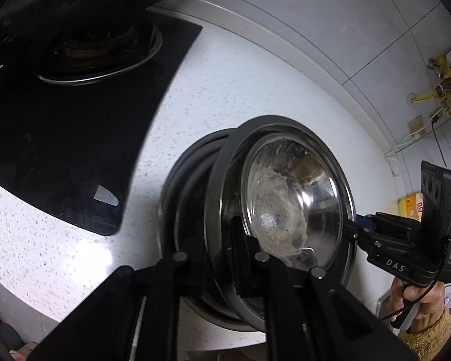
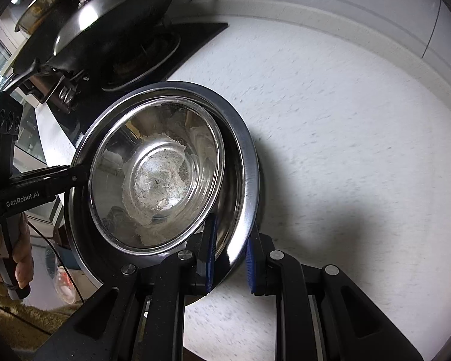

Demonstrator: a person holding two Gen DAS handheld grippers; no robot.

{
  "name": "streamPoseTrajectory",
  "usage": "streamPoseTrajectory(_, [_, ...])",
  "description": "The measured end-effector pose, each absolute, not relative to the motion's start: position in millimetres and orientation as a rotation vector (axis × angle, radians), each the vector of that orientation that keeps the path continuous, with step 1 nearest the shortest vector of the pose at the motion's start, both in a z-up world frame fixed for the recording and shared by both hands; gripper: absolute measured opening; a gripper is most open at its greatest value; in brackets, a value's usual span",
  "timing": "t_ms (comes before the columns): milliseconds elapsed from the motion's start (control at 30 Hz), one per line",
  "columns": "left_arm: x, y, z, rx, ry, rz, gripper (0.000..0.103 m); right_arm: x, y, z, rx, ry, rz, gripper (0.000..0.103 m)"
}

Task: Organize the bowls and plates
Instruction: 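Carry the plate and bowl stack toward the stove and lower it, then open both tools and pull them back from the stack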

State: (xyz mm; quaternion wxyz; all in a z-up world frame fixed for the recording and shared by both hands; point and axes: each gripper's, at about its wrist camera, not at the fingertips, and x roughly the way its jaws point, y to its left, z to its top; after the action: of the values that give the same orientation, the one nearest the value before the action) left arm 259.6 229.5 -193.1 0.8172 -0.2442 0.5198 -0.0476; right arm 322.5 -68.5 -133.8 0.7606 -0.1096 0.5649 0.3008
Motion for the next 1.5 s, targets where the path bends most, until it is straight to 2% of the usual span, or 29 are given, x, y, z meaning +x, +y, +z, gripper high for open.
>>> streamPoseTrajectory(400, [261, 223, -199, -0.43, 1.073, -0.097, 0.011, 319, -68, -133, -0.204, 1.211, 0.574, 0.019])
streamPoseTrajectory(567, [256, 218, -192, -0.369, 1.044, -0.082, 0.013, 314, -80, -123, -0.167, 1.17, 0.513, 0.038])
streamPoseTrajectory(700, [247, 217, -179, -0.339, 0.995, -0.034, 0.013, 309, -96, -110, -0.113, 1.122, 0.488, 0.043])
streamPoseTrajectory(967, [209, 211, -131, -0.283, 0.871, 0.088, 0.013, 245, -150, -78, -0.066, 1.017, 0.517, 0.072])
streamPoseTrajectory(1133, [155, 183, -89, -0.256, 0.775, 0.076, 0.014, 202, -196, -62, -0.013, 0.956, 0.501, 0.079])
streamPoseTrajectory(1500, [71, 152, -32, -0.216, 0.717, 0.103, 0.014, 142, -269, -23, -0.06, 0.832, 0.201, 0.084])
